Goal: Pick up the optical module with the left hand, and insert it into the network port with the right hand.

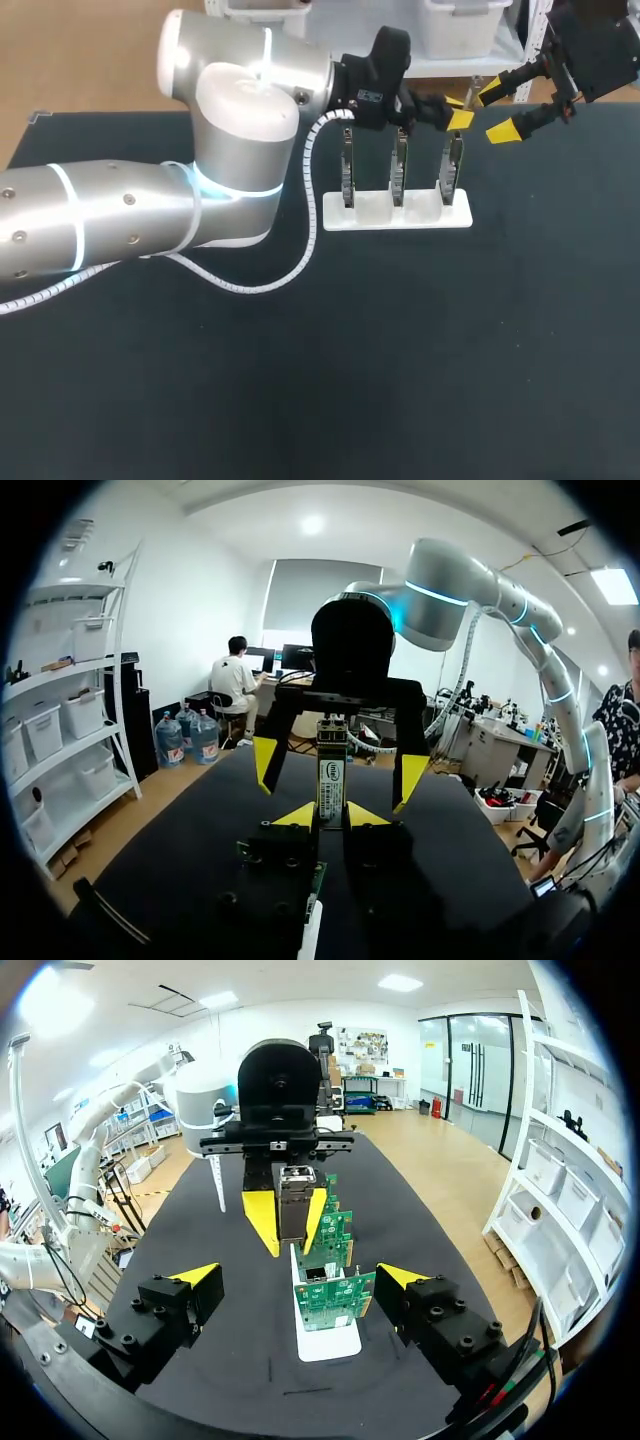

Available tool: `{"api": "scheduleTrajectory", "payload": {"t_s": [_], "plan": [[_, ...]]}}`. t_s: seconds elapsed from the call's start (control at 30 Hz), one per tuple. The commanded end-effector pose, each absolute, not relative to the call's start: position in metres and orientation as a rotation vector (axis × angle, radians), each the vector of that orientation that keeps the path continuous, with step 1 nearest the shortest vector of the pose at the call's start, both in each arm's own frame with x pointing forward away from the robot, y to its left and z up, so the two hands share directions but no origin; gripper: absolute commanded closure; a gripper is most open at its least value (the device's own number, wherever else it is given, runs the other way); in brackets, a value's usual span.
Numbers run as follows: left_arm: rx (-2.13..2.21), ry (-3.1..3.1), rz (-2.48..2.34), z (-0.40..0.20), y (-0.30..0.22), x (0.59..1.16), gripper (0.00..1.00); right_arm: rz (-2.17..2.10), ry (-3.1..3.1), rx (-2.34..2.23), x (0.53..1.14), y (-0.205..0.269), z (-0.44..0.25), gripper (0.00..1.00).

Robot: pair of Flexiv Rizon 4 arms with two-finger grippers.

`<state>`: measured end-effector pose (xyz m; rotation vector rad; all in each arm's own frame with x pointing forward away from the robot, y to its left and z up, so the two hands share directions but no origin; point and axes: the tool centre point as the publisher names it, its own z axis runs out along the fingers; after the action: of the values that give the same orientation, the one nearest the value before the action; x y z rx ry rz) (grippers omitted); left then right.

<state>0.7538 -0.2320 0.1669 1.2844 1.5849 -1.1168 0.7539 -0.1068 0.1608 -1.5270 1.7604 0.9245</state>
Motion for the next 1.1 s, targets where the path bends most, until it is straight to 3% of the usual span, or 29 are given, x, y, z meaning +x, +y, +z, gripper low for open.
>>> {"api": "scheduleTrajectory", "payload": {"t_s": [0.03,1.1], "plan": [[1.29,1.584,-1.119,0.1654,-0.2344,0.7555,1.0,0.922,1.761,-1.526,0.7533,-0.1066,0.1607,0.0],[1.281,1.606,-1.113,0.1603,-0.234,0.7631,1.0,0.922,1.761,-1.526,0.7533,-0.1066,0.1607,0.0]]}}
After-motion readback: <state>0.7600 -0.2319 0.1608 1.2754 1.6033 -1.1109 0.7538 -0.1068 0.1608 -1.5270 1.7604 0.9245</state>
